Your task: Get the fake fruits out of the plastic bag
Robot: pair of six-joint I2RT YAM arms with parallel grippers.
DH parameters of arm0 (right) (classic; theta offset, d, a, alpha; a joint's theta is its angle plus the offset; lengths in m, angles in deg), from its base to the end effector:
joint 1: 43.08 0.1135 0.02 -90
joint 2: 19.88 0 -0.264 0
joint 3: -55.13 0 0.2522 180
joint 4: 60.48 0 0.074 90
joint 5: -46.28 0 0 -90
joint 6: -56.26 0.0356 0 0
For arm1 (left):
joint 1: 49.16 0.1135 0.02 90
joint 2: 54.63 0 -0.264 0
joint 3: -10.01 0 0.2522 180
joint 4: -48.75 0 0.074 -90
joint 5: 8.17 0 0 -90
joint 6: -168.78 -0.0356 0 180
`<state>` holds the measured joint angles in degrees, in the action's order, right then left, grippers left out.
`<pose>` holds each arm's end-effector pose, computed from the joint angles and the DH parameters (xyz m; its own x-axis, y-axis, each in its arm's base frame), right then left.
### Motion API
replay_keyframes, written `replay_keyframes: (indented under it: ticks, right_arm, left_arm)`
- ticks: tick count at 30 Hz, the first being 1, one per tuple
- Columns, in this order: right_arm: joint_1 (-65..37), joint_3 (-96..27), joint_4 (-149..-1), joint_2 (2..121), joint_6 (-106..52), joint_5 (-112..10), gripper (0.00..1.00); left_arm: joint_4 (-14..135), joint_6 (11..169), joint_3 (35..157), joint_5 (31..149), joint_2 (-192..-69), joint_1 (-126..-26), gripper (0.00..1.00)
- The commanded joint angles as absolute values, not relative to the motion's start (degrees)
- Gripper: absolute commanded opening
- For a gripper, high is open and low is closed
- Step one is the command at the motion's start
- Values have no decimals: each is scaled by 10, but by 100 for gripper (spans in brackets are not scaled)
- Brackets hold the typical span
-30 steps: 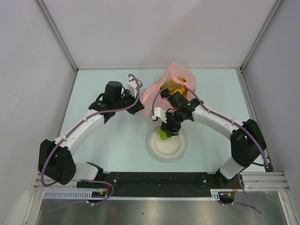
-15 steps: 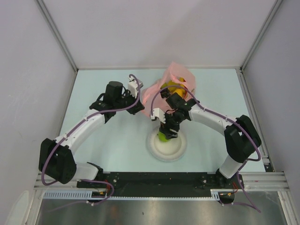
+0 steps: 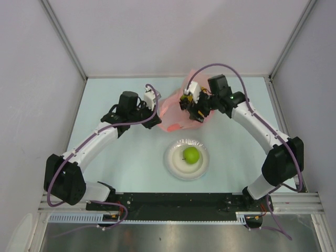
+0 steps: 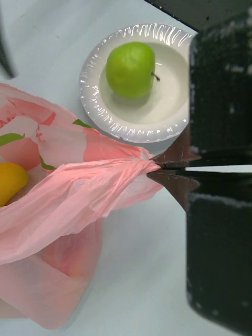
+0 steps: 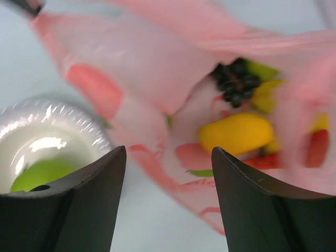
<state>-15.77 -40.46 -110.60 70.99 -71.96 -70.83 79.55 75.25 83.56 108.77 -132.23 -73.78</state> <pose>0.3032 0.1748 0.3230 -0.0685 -0.6552 -0.7524 -0.9356 0.3039 -0.1795 0.2675 -0.1403 0.2931 -0.4748 0.2780 -0.8350 0.7400 0.6396 -0.2079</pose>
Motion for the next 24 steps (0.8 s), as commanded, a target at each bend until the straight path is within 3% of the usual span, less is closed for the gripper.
replay_keyframes:
  ticks: [1,8,13,18,24]
  right_arm:
    - [-186,-448,-970,760,-571,-676,65]
    - [-175,-449,-896,851,-568,-545,52]
    - [-179,-349,-860,810,-618,-422,50]
    - [-179,-196,-861,711,-601,-418,50]
    - [-192,-210,-800,724,-596,-420,53]
  left_arm:
    - [794,740,864,1089,-1313,-739,0]
    - [801,748,883,1099,-1315,-739,0]
    - [795,745,873,1100,-1300,-739,0]
    - [797,718,858,1104,-1290,-742,0]
    - [802,715,862,1114,-1307,-752,0]
